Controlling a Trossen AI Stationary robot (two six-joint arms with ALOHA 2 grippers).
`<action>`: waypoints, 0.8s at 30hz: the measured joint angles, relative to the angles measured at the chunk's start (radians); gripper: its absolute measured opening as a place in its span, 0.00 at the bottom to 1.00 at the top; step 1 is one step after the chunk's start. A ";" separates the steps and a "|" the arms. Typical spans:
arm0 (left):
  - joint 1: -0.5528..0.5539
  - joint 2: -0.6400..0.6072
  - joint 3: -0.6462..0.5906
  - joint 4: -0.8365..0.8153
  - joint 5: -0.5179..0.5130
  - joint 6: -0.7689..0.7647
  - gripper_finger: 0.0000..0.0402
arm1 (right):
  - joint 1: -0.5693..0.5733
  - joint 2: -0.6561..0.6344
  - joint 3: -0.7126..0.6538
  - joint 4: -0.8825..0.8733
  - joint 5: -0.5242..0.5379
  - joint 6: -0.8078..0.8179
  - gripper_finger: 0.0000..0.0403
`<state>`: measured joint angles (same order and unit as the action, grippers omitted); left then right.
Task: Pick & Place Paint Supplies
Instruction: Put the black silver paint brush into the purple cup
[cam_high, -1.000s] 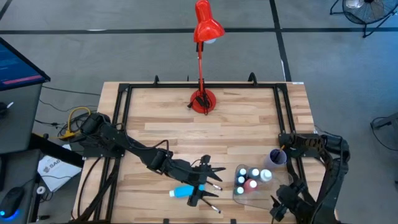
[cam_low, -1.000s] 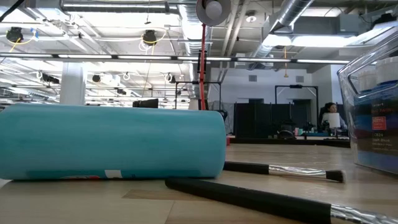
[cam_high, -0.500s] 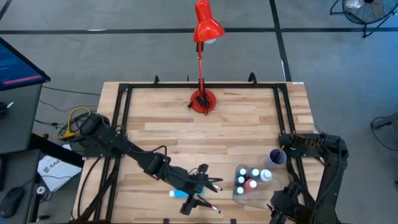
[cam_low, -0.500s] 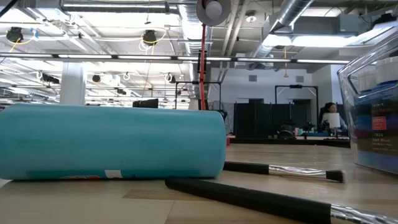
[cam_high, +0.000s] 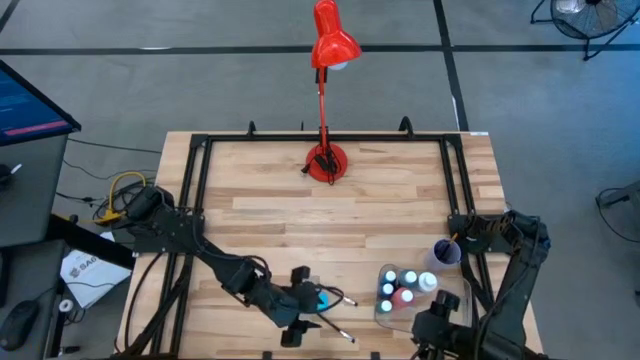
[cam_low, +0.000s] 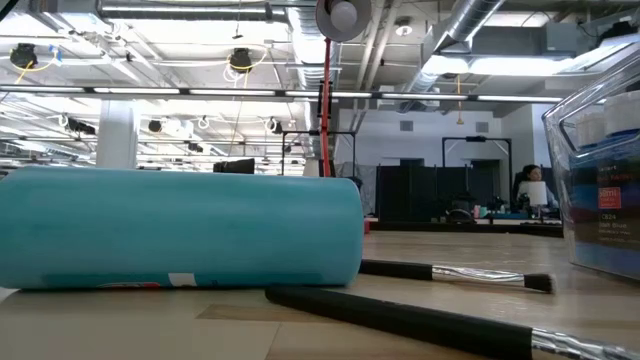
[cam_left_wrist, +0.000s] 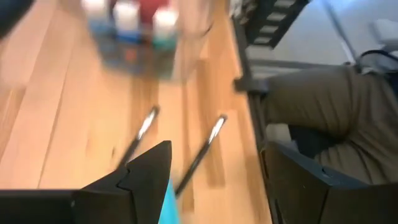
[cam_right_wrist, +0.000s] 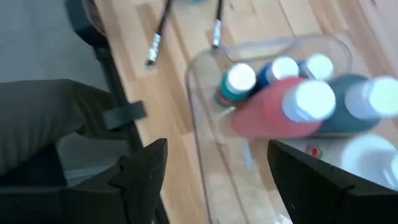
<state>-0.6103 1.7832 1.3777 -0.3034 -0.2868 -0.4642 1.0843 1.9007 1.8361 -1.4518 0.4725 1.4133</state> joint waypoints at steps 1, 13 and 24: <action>-0.006 0.000 0.000 -0.029 -0.003 -0.033 0.59 | -0.009 0.000 0.012 0.006 0.000 -0.016 0.67; -0.098 0.000 -0.058 -0.210 -0.053 -0.245 0.59 | -0.078 0.000 0.041 0.217 -0.001 -0.268 0.67; -0.233 -0.010 -0.336 -0.057 -0.313 -0.538 0.59 | -0.175 0.001 0.041 0.302 -0.061 -0.493 0.67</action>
<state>-0.8430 1.7733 1.0416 -0.3605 -0.5997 -1.0027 0.9095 1.9021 1.8774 -1.1503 0.4110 0.9208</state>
